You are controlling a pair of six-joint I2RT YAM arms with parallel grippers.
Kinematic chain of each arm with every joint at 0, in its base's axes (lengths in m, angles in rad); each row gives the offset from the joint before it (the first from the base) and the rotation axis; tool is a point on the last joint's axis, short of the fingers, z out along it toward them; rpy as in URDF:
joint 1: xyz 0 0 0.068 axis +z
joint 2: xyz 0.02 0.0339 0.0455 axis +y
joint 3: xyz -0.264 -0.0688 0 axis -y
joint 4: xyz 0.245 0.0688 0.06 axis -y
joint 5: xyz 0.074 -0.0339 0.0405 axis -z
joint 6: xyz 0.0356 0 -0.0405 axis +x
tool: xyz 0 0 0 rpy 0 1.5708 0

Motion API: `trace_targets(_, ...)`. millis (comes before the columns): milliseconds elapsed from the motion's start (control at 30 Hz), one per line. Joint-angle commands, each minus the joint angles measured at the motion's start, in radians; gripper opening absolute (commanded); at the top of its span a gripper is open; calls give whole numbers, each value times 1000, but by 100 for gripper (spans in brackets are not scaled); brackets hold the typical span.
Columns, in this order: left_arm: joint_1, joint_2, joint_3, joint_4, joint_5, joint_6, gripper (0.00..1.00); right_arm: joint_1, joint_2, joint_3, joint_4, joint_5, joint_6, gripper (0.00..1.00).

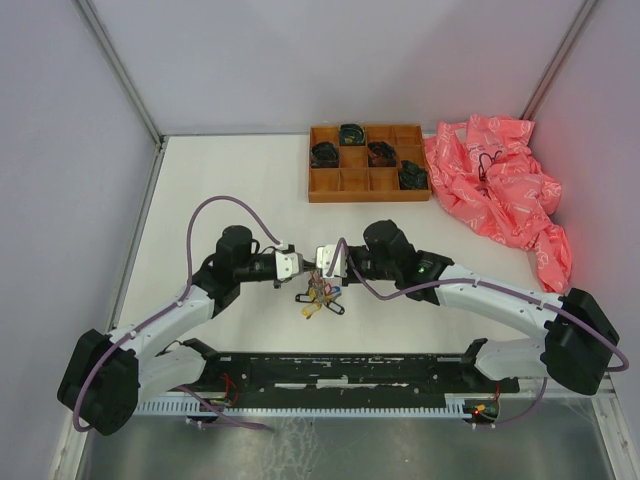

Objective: Put the keys on the keyring

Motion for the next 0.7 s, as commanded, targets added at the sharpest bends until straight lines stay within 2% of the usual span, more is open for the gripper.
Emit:
trace_targets(0,1,-18,32,25,45,50,3,6,-15,36,28,-21,-9,1)
trace_targets(667,1,-21,36,30,81,47,3,19,8,33,83,-48,14,1)
